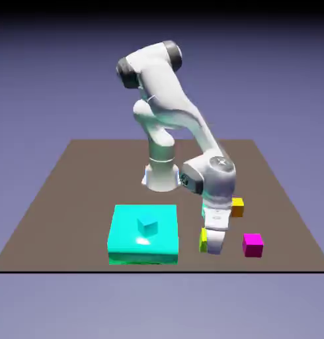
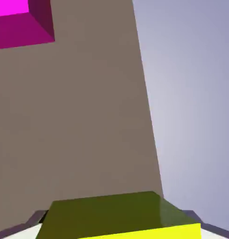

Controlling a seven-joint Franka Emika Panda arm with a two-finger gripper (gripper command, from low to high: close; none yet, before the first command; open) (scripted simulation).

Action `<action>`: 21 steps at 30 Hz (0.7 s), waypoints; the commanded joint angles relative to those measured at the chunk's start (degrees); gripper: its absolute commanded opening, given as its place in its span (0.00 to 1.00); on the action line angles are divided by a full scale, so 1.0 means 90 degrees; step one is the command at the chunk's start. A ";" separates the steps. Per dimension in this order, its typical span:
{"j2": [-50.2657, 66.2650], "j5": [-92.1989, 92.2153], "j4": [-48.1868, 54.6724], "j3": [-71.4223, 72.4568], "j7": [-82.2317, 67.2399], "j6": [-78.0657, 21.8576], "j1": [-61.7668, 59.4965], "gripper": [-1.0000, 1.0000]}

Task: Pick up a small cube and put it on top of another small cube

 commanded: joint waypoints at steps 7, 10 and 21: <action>-0.1296 0.1651 -0.1025 -0.0034 0.1536 0.0199 0.1214 0.00; -0.1944 0.2482 -0.1538 -0.0050 0.2300 0.0297 0.1820 0.00; -0.4320 0.5527 -0.3418 -0.0110 0.5102 0.0655 0.4045 0.00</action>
